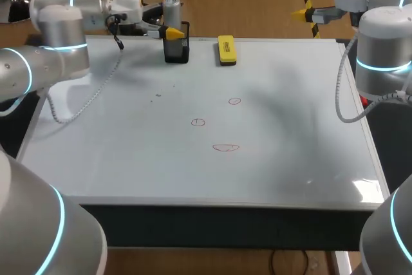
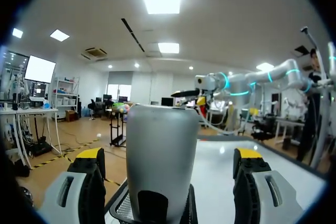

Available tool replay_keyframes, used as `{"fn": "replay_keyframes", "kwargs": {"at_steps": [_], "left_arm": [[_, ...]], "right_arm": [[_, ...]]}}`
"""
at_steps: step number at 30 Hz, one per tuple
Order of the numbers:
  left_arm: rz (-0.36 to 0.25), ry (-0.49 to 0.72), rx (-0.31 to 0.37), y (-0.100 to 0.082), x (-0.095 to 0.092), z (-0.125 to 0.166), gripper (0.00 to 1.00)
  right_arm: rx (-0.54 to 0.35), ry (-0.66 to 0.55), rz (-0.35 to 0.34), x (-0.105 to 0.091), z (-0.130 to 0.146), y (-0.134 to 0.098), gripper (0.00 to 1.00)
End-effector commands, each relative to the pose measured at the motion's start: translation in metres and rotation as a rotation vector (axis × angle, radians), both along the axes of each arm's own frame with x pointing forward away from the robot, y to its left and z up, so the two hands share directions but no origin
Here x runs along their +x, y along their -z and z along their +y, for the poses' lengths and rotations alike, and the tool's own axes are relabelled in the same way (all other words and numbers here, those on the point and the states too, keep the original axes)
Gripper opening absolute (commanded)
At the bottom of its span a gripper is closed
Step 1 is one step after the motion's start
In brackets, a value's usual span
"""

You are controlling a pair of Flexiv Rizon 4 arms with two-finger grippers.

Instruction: Pick up the inspection probe, press it on each red-marked spot on the whiteboard one by one, put down the probe, pick up the eraser, and wipe off all the red marks.

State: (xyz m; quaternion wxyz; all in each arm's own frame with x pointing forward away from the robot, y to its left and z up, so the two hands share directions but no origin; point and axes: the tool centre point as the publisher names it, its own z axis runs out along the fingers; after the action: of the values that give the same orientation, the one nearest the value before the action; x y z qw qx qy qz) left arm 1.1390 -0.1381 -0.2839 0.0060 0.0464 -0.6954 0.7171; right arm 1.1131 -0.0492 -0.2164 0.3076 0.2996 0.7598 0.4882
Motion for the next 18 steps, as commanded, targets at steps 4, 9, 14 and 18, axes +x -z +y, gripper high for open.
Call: {"fn": "replay_keyframes", "kwargs": {"at_steps": [4, 9, 14, 18], "left_arm": [[-0.004, 0.008, 0.003, 0.0032, 0.0067, -0.0015, 1.0], [-0.002, 0.003, 0.025, 0.0051, 0.0079, 0.0011, 1.0], [0.0, -0.005, 0.022, 0.0058, 0.0093, 0.0034, 0.45], [-0.001, -0.013, 0.023, 0.0052, 0.0097, 0.0058, 0.18]], "right_arm": [[-0.001, -0.001, 0.002, 0.0005, -0.0002, -0.0001, 1.0], [-0.001, -0.001, 0.002, 0.0005, -0.0002, -0.0001, 1.0], [-0.001, -0.001, 0.002, 0.0005, -0.0002, -0.0001, 1.0], [-0.001, -0.001, 0.002, 0.0005, -0.0002, -0.0001, 1.0]]}}
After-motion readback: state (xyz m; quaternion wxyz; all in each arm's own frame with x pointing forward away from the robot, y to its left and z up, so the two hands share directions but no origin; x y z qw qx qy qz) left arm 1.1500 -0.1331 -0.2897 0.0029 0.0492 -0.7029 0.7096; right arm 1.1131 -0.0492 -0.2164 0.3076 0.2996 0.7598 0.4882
